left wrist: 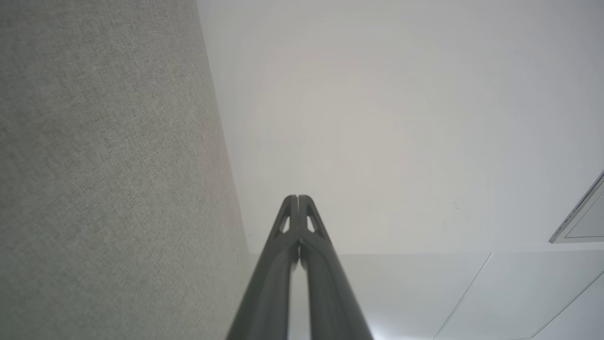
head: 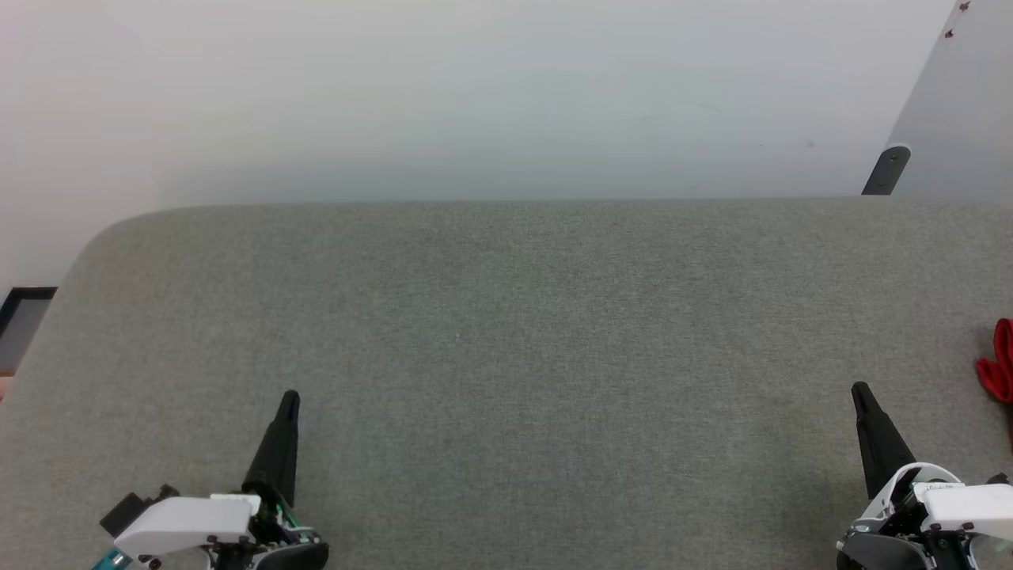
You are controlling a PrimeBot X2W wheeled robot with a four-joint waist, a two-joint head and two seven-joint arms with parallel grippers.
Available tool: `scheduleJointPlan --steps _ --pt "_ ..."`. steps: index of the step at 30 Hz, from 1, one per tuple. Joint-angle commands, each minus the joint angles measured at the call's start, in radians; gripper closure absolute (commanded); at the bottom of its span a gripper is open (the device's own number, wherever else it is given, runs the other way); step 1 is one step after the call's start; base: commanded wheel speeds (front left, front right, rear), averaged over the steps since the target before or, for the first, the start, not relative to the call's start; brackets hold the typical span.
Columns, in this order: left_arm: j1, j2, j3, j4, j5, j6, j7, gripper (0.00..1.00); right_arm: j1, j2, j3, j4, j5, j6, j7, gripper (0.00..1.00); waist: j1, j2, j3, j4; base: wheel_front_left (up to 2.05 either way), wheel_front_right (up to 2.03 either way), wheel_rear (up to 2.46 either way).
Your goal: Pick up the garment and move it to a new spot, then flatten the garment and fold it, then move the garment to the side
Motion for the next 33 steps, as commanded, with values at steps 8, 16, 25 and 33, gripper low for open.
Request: scheduleJointPlan --steps 8,16,25,33 --pt "-0.009 -0.003 0.004 0.002 0.005 0.001 0.003 1.0 -0.004 0.002 -0.004 0.001 -0.004 0.0 0.004 1.0 0.0 0.0 0.0 0.0 0.0 0.0 0.0" --pt "-0.009 -0.004 0.006 0.002 0.007 0.001 0.005 1.0 -0.004 0.003 -0.005 0.001 -0.003 0.0 0.005 1.0 0.0 0.0 0.0 0.0 0.0 0.0 0.0" --pt "-0.009 -0.005 0.008 0.002 0.009 0.001 0.005 1.0 -0.004 0.004 -0.006 0.001 -0.005 0.0 0.006 1.0 0.0 0.0 0.0 0.0 0.0 0.0 0.0" --pt "-0.009 -0.006 0.009 0.002 0.01 0.001 0.007 1.0 -0.004 0.004 -0.006 0.001 -0.006 0.0 0.005 1.0 0.0 0.0 0.0 0.0 0.0 0.0 0.0"
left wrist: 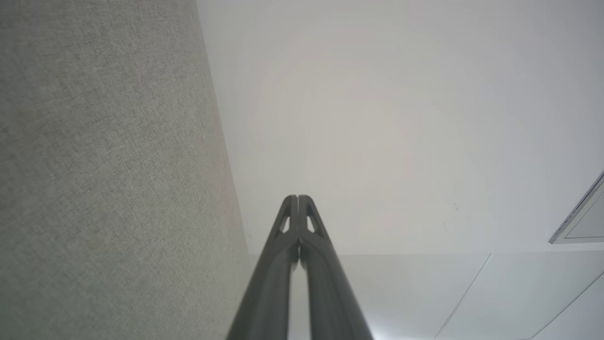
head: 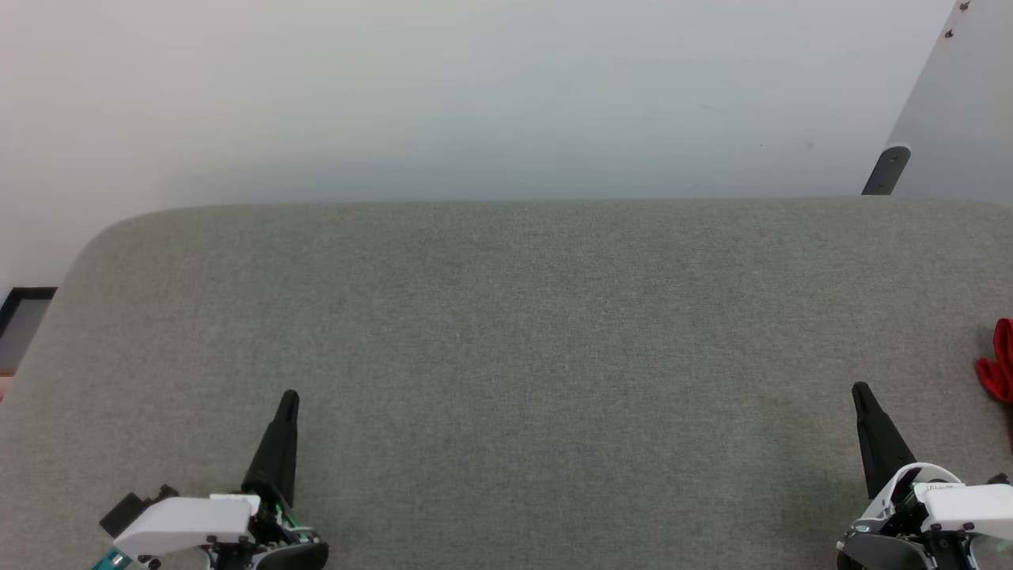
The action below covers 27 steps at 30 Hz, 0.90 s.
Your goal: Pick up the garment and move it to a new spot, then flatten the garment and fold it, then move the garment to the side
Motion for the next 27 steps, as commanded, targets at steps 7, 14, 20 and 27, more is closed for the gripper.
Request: scheduleJointPlan --steps 7,14,20,27 --pt "-0.009 -0.003 0.004 0.002 0.006 0.001 0.004 1.0 -0.004 0.002 -0.003 0.001 -0.004 0.0 0.001 1.0 0.0 0.0 0.0 0.0 0.0 0.0 0.0" --pt "-0.009 -0.003 0.005 0.002 0.005 0.001 0.005 1.0 -0.004 0.003 -0.003 0.001 -0.004 0.0 0.002 1.0 0.0 0.0 0.0 0.0 0.0 0.0 0.0" --pt "-0.009 -0.004 0.006 0.002 0.006 0.001 0.006 1.0 -0.004 0.003 -0.004 0.001 -0.005 0.0 0.003 1.0 0.0 0.0 0.0 0.0 0.0 0.0 0.0" --pt "-0.009 -0.005 0.007 0.002 0.007 0.001 0.005 1.0 -0.004 0.003 -0.004 0.001 -0.005 0.0 0.003 1.0 0.0 0.0 0.0 0.0 0.0 0.0 0.0"
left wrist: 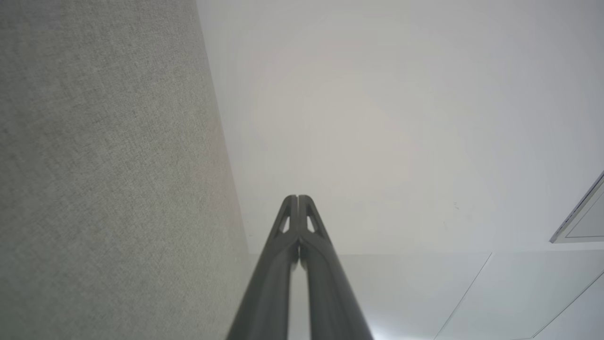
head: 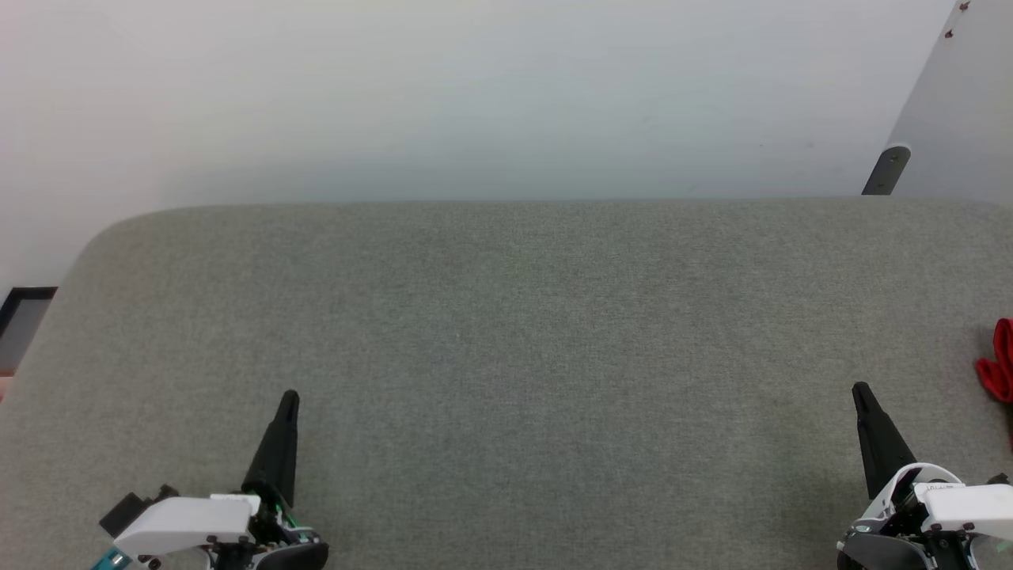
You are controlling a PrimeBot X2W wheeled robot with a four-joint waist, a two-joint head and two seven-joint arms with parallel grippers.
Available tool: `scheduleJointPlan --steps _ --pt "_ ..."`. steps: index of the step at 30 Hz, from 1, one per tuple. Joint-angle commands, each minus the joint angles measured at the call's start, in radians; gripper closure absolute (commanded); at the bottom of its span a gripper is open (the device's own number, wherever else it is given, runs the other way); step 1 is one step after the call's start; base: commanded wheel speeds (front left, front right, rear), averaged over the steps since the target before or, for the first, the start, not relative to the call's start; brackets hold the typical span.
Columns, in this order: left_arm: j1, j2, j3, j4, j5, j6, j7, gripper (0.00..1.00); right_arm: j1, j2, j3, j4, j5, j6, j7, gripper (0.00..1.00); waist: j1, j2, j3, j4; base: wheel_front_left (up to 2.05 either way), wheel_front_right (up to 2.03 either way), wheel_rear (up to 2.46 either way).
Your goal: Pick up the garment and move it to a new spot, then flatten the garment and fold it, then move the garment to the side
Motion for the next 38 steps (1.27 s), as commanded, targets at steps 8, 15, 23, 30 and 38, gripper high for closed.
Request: scheduleJointPlan --steps 8,15,23,30,38 --pt "-0.009 -0.003 0.004 0.002 0.003 0.001 0.001 1.0 -0.004 0.002 -0.002 0.001 -0.004 0.0 0.003 1.0 0.0 0.0 0.0 0.0 0.0 0.0 0.0" --pt "-0.01 -0.003 0.005 0.002 0.004 0.001 0.002 1.0 -0.004 0.003 -0.003 0.001 -0.004 0.0 0.004 1.0 0.0 0.0 0.0 0.0 0.0 0.0 0.0" --pt "-0.01 -0.004 0.006 0.002 0.005 0.001 0.002 1.0 -0.004 0.003 -0.003 0.001 -0.005 0.0 0.004 1.0 0.0 0.0 0.0 0.0 0.0 0.0 0.0" --pt "-0.01 -0.004 0.006 0.002 0.005 0.001 0.003 1.0 -0.004 0.003 -0.003 0.001 -0.005 0.0 0.004 1.0 0.0 0.0 0.0 0.0 0.0 0.0 0.0" --pt "-0.01 -0.004 0.007 0.002 0.006 0.001 0.004 1.0 -0.004 0.003 -0.004 0.001 -0.005 0.0 0.004 1.0 0.0 0.0 0.0 0.0 0.0 0.0 0.0"
